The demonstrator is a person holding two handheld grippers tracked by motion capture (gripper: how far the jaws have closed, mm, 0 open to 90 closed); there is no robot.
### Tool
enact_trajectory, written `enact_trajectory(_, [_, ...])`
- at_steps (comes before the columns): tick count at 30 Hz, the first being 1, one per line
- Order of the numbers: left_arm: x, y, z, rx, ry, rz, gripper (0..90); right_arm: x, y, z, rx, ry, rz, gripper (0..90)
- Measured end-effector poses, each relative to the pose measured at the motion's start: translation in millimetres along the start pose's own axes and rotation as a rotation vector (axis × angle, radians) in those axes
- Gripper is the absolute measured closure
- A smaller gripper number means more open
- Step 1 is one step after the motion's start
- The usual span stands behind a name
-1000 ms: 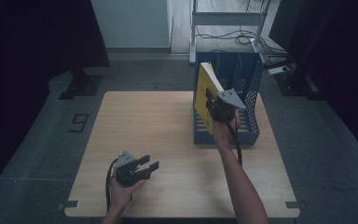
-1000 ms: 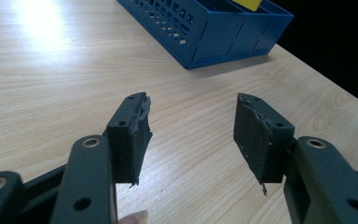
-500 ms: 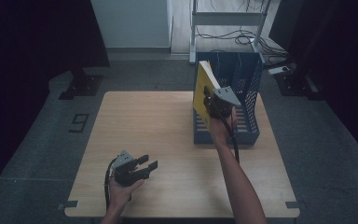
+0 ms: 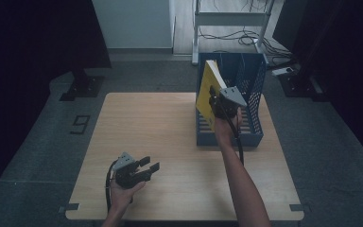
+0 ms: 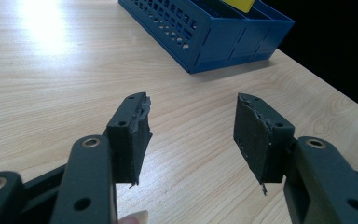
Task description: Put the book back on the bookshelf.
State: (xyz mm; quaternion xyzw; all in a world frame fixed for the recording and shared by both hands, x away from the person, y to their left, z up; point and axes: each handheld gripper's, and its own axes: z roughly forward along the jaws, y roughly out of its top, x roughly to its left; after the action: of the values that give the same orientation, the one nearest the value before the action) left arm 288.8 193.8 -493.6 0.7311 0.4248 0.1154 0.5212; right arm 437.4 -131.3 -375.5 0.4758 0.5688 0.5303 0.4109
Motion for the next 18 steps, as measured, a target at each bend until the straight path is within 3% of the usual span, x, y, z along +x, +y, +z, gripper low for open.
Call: enact_trajectory(18, [-0.5,-0.9,1.0,0.002,0.001,-0.002,45.6,-3.8,7.7,-6.4,-0.021,-0.011,0.009,74.9])
